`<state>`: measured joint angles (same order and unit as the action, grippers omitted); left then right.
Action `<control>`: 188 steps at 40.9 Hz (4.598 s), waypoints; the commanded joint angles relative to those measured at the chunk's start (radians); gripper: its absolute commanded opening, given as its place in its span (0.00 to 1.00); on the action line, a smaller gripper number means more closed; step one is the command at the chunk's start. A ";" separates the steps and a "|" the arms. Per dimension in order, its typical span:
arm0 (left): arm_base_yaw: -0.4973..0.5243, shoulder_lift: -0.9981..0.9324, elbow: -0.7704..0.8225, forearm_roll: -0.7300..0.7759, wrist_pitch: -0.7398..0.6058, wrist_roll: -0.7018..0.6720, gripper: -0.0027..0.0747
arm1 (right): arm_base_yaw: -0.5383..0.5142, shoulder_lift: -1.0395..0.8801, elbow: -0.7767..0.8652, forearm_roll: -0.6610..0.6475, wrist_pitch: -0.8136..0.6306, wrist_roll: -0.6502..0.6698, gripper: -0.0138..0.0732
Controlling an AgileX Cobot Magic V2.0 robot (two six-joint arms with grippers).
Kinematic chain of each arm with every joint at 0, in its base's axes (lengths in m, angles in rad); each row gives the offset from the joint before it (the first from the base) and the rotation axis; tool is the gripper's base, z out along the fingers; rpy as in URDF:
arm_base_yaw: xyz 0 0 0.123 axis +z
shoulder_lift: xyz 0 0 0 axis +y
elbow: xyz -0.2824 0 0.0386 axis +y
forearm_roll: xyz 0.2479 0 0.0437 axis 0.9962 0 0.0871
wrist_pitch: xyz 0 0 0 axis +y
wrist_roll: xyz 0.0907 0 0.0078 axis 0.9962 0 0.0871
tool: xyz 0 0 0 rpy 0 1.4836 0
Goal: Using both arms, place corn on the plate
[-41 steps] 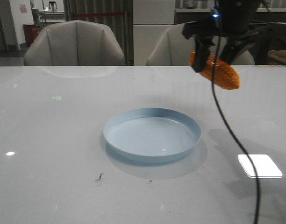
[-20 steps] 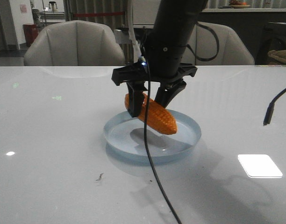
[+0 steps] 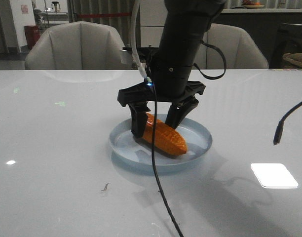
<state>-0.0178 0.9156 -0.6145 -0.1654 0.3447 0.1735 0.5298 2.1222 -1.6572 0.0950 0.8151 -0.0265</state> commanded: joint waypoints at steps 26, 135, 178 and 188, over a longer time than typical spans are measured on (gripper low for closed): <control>0.001 -0.008 -0.028 -0.013 -0.046 -0.006 0.71 | -0.104 -0.403 -0.419 -0.131 0.280 0.026 0.88; 0.001 -0.541 0.296 0.037 -0.248 -0.007 0.16 | -0.603 -1.496 0.891 -0.049 0.077 -0.002 0.88; 0.001 -0.939 0.662 0.103 -0.368 -0.016 0.16 | -0.603 -1.497 0.891 -0.049 0.078 -0.002 0.88; 0.001 -0.939 0.662 0.103 -0.368 -0.016 0.16 | -0.603 -1.497 0.891 -0.049 0.078 -0.002 0.88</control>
<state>-0.0169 -0.0073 0.0095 -0.0616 0.0552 0.1700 -0.0683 0.6274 -0.7425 0.0443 0.9502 -0.0198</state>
